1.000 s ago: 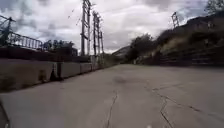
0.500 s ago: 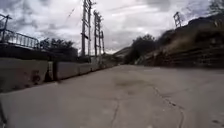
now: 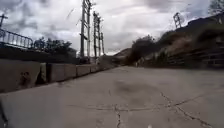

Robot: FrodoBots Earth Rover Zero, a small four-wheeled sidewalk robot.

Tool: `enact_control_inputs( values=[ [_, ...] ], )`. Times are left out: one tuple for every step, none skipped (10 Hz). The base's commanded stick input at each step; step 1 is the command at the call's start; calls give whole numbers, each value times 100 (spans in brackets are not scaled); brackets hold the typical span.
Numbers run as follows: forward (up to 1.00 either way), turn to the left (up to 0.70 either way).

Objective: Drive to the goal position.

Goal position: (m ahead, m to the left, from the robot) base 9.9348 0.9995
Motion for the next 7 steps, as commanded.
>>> enact_control_inputs(
  values=[
    [70, 0],
    [70, 0],
    [70, 0],
    [70, 0],
    [70, 0],
    [70, 0],
    [70, 0]
  ],
)
